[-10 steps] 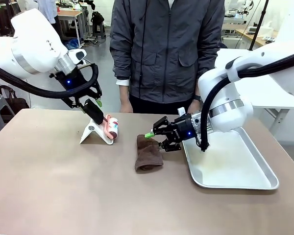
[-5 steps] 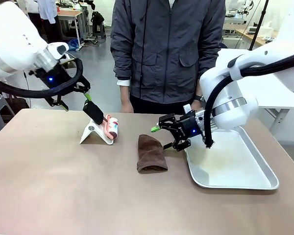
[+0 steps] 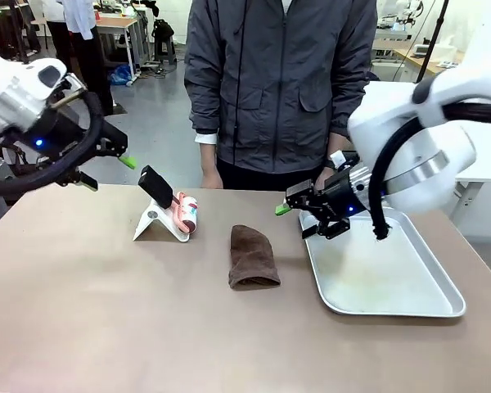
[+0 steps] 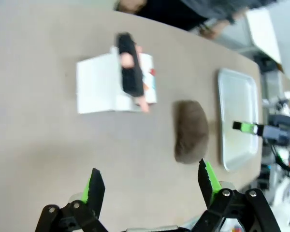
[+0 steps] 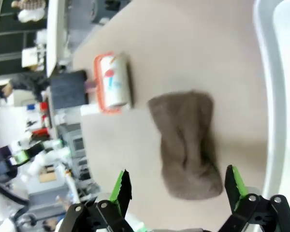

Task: Clean the surface of the table.
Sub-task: Return the Lint Roller and towel to their original positions.

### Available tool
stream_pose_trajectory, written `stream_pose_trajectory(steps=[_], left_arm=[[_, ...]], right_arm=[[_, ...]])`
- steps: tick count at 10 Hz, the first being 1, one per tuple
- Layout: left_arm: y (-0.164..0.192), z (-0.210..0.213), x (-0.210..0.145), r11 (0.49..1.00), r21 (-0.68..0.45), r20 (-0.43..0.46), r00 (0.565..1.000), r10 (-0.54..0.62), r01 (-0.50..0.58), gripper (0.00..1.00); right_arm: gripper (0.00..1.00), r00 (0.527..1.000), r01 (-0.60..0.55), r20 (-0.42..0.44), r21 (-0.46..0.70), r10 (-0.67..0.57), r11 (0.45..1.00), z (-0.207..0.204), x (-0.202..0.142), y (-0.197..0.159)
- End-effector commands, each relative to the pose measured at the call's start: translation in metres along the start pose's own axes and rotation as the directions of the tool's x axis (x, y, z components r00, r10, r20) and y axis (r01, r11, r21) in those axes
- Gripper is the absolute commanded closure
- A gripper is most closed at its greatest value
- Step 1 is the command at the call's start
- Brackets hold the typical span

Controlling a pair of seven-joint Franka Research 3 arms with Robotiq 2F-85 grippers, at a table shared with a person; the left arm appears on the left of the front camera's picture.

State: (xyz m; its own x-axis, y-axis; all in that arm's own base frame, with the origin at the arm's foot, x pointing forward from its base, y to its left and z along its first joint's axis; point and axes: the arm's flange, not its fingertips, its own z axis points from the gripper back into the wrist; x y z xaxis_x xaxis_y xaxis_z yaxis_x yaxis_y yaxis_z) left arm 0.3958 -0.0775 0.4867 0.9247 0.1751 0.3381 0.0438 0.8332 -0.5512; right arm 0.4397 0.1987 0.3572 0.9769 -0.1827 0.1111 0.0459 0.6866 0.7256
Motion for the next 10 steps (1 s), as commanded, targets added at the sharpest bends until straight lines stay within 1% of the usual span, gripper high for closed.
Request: stream_pose_trajectory(steps=[1, 2, 3, 4, 5, 6, 7, 8, 9, 10], left_arm=[[0.04, 0.013, -0.049, 0.947, -0.274, -0.023, 0.984, -0.178, 0.165, 0.0], [0.057, 0.016, -0.065, 0.922, -0.36, -0.033, 0.986, -0.164, 0.142, 0.0], [0.08, 0.015, -0.071, 0.887, -0.454, -0.109, 0.983, -0.151, 0.085, 0.0], [0.104, 0.012, -0.068, 0.85, -0.526, -0.201, 0.975, -0.091, -0.029, 0.0], [0.124, 0.01, -0.059, 0.783, -0.611, -0.256, 0.965, -0.054, -0.118, 0.0], [0.143, 0.006, -0.052, 0.741, -0.662, -0.281, 0.954, -0.108, -0.111, 0.0], [0.166, 0.0, -0.043, 0.709, -0.697, -0.287, 0.949, -0.132, -0.112, 0.0], [0.178, -0.009, -0.04, 0.677, -0.731, -0.263, 0.951, -0.163, -0.085, 0.0], [0.192, -0.017, -0.039, 0.618, -0.786, -0.185, 0.965, -0.186, -0.031, 0.0], [0.188, -0.025, -0.029, 0.562, -0.826, -0.14, 0.982, -0.127, -0.045, 0.0]], right_arm=[[0.0, 0.992, 0.037, -0.123, 0.225, -0.009, 0.974, 0.033, -0.023, -0.018], [0.0, 0.985, 0.069, -0.171, 0.316, -0.014, 0.946, 0.052, -0.036, -0.029], [0.0, 0.971, 0.119, -0.237, 0.393, -0.025, 0.912, 0.074, -0.054, -0.041], [0.0, 0.966, 0.144, -0.256, 0.443, -0.029, 0.885, 0.093, -0.067, -0.052], [0.0, 0.971, 0.148, -0.237, 0.48, -0.035, 0.864, 0.111, -0.075, -0.067], [0.0, 0.973, 0.152, -0.23, 0.546, -0.027, 0.824, 0.128, -0.081, -0.085], [0.0, 0.981, 0.14, -0.193, 0.626, -0.022, 0.767, 0.15, -0.088, -0.109], [0.0, 0.989, 0.128, -0.143, 0.71, -0.036, 0.692, 0.167, -0.093, -0.133], [0.0, 0.992, 0.124, -0.065, 0.723, -0.112, 0.68, 0.175, -0.096, -0.154], [0.0, 0.98, 0.164, -0.191, 0.626, -0.054, 0.762, 0.158, -0.037, -0.1]])
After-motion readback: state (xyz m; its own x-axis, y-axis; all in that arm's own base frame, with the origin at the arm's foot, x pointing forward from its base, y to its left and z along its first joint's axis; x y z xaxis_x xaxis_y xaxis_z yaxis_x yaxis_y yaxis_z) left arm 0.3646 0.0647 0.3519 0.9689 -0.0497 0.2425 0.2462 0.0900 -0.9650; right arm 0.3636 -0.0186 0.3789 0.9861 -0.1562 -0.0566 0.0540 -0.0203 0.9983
